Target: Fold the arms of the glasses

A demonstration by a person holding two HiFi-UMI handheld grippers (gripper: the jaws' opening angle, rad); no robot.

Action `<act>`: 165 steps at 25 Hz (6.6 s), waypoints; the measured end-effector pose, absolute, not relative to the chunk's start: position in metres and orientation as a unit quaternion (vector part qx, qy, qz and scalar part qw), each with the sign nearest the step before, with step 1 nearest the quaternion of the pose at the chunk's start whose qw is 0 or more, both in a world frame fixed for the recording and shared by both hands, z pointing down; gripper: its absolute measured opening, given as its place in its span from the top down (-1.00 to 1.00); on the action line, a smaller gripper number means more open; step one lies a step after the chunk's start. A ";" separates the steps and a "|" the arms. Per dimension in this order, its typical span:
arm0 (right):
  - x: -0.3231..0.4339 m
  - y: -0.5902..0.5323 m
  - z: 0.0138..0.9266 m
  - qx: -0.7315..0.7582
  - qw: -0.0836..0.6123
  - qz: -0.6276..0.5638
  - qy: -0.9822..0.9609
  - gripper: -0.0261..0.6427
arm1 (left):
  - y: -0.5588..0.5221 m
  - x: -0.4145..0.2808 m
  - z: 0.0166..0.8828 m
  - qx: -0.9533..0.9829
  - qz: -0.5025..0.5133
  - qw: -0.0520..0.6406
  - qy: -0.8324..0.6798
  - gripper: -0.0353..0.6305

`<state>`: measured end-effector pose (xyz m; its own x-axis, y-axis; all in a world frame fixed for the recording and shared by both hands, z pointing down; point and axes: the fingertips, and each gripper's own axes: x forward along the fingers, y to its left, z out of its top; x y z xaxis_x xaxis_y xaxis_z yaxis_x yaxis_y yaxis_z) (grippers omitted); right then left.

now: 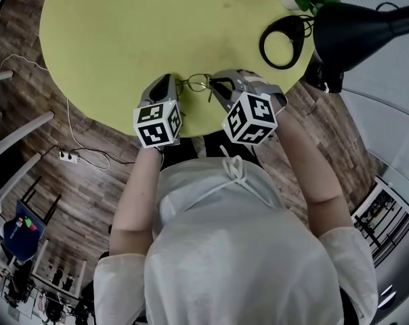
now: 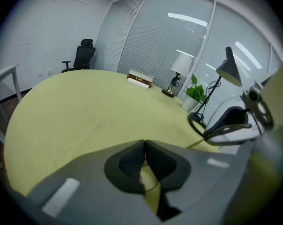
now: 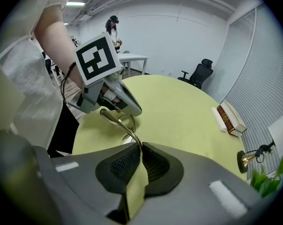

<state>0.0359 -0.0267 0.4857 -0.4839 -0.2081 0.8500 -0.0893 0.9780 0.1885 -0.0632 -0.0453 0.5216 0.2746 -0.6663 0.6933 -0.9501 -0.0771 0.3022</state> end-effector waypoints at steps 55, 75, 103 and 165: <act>0.016 -0.006 0.486 0.056 0.548 -0.085 -0.830 0.88 | 0.016 -0.068 0.548 0.703 0.201 0.446 -0.516 0.88; -0.040 -0.007 0.516 -0.018 0.578 -0.069 -0.813 0.88 | 0.018 -0.073 0.539 0.715 0.170 0.439 -0.517 0.88; -0.057 -0.011 0.538 -0.028 0.573 -0.040 -0.818 0.74 | 0.018 -0.076 0.545 0.712 0.205 0.438 -0.510 0.88; 0.039 -0.050 0.288 0.460 0.182 0.049 -0.868 0.93 | -0.029 -0.112 0.270 0.782 0.096 0.118 -0.604 0.88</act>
<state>0.0395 -0.0503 0.2882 -0.5110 -0.7801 0.3610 -0.8160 0.5723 0.0815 -0.1121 -0.0293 0.2702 0.2510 -0.9228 0.2923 -0.9680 -0.2417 0.0682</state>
